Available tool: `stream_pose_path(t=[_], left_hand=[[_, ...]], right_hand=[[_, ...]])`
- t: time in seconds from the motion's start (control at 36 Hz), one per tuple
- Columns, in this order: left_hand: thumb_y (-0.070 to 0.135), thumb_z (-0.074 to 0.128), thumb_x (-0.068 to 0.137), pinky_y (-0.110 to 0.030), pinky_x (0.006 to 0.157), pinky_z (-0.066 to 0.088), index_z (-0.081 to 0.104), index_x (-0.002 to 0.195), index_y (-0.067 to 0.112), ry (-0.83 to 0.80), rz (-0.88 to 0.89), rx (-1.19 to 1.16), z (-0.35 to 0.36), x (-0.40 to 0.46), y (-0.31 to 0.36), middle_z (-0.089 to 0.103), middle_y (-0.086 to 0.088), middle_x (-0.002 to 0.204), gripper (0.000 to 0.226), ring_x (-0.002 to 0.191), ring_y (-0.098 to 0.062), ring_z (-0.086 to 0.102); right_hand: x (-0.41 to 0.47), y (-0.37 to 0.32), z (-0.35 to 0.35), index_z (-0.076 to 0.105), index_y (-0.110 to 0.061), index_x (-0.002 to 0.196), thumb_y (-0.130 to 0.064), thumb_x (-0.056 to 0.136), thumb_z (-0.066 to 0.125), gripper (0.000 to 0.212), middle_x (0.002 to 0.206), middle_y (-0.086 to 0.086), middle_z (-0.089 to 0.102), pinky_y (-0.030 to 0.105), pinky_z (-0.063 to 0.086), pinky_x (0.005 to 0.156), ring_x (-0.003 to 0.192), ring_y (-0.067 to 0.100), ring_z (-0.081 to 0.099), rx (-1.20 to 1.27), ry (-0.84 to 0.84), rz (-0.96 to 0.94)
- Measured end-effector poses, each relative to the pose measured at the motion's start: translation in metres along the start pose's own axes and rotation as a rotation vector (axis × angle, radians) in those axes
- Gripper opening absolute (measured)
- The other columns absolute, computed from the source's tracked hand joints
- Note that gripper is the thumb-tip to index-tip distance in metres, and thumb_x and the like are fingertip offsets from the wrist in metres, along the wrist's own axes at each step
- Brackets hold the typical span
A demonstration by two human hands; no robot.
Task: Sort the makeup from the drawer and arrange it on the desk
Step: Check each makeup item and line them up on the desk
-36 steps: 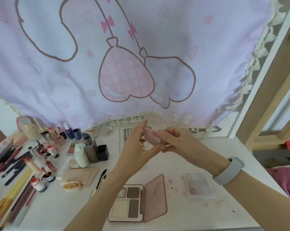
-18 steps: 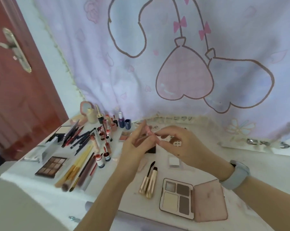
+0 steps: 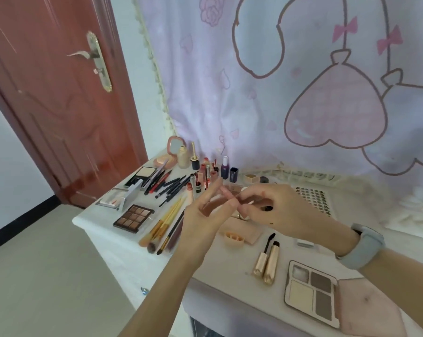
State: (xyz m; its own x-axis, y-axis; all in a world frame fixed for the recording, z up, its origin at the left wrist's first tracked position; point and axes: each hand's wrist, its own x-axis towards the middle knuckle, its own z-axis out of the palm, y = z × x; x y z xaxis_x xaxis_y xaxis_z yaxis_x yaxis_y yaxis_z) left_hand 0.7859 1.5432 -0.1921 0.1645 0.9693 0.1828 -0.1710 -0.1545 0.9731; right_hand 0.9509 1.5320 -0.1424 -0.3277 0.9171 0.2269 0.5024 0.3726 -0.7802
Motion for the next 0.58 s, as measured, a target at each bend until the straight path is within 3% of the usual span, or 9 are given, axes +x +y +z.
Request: stream_pose_path(t=[0.19,0.25,0.36,0.44,0.58], left_hand=[[0.027,0.079,0.068,-0.036,0.096,0.049,0.058,0.125,0.013,-0.002,-0.027,-0.014,-0.004,-0.007,-0.001,0.069,0.000,0.111,0.062,0.109,-0.011,0.062],[0.025,0.081,0.068,-0.029,0.090,0.052,0.059,0.124,0.020,0.000,-0.027,-0.036,-0.003,-0.008,-0.002,0.069,-0.001,0.111,0.061,0.107,-0.009,0.062],[0.030,0.078,0.065,-0.035,0.092,0.050,0.065,0.110,0.039,-0.017,-0.002,-0.036,0.004,-0.008,0.000,0.070,0.003,0.108,0.048,0.107,-0.011,0.063],[0.036,0.074,0.065,-0.039,0.094,0.048,0.068,0.097,0.048,-0.047,0.030,0.015,0.012,-0.009,0.002,0.071,0.005,0.104,0.035,0.106,-0.011,0.063],[0.038,0.078,0.057,-0.044,0.095,0.048,0.070,0.093,0.046,0.023,-0.021,-0.031,0.026,-0.008,0.000,0.068,0.002,0.113,0.038,0.107,-0.014,0.063]], right_hand=[[-0.002,-0.003,0.004,0.070,-0.006,0.096,-0.008,0.085,0.063,0.012,0.085,-0.007,0.068,0.010,0.048,0.075,0.079,0.001,0.064,-0.014,-0.021,-0.062],[-0.004,-0.003,0.004,0.070,-0.006,0.095,-0.007,0.085,0.064,0.012,0.088,-0.008,0.067,0.013,0.049,0.077,0.081,0.001,0.064,-0.020,-0.018,-0.068],[-0.008,-0.002,0.000,0.069,-0.008,0.100,-0.006,0.086,0.062,0.016,0.099,-0.004,0.067,0.022,0.052,0.083,0.088,0.007,0.065,-0.039,0.000,-0.065],[-0.013,-0.001,-0.002,0.067,-0.017,0.107,-0.008,0.087,0.059,0.024,0.096,-0.012,0.067,0.019,0.051,0.082,0.087,0.002,0.064,-0.101,-0.003,-0.078],[-0.020,0.007,-0.006,0.068,-0.023,0.106,-0.012,0.087,0.059,0.024,0.088,-0.018,0.067,0.011,0.049,0.075,0.081,-0.002,0.064,-0.116,0.057,-0.080]])
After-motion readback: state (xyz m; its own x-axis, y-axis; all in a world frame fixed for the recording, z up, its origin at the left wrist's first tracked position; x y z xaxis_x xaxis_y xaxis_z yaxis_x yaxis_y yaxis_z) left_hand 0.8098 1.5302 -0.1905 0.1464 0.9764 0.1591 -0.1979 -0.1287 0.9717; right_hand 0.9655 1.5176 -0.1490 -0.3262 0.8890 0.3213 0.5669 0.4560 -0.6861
